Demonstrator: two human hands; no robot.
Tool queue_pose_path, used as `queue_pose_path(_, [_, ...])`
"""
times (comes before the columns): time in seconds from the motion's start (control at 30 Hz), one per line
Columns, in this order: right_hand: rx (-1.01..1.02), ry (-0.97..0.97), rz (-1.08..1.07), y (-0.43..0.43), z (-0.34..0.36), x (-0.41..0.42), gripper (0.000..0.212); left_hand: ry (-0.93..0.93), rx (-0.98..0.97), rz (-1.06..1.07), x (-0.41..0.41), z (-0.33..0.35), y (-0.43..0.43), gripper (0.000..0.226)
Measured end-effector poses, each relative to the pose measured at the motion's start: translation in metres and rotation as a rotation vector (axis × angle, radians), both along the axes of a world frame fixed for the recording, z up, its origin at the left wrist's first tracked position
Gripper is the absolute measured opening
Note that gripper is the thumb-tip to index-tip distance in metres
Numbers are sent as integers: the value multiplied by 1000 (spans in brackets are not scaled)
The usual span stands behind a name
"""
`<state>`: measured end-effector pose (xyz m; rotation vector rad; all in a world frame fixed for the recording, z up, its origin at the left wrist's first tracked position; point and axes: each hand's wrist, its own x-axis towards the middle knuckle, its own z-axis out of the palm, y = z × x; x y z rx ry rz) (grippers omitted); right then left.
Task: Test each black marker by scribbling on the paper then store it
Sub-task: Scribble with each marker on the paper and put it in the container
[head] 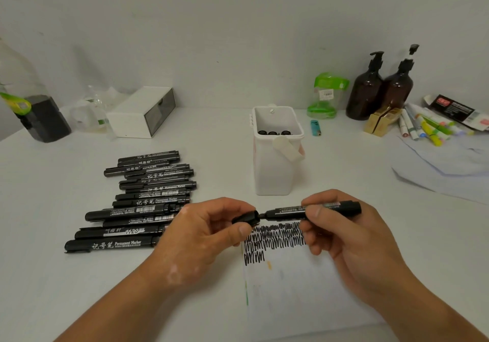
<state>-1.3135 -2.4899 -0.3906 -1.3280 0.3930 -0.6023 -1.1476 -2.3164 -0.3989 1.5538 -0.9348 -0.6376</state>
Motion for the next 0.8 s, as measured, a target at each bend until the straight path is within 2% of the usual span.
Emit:
queue_pose_path(0.17, [-138, 77, 22, 8, 1, -1, 27, -47, -25, -34, -1, -3, 0, 20])
queue_pose_path(0.27, [-256, 136, 26, 11, 3, -2, 25, -52, -61, -62, -2, -6, -1, 20])
queue_pose_path(0.4, [-353, 125, 40, 18, 5, -1, 12, 80, -156, -103, -9, -13, -4, 32])
queue_pose_path(0.5, [-339, 89, 73, 24, 6, -1, 10, 141, -207, -99, -13, -16, -7, 35])
queue_pose_path(0.63, [-312, 82, 91, 26, 8, -1, 20, 196, -271, -88, -16, -16, -8, 31])
queue_pose_path(0.8, [-268, 66, 102, 27, 7, 1, 11, 192, -296, -63, -20, -15, -8, 26])
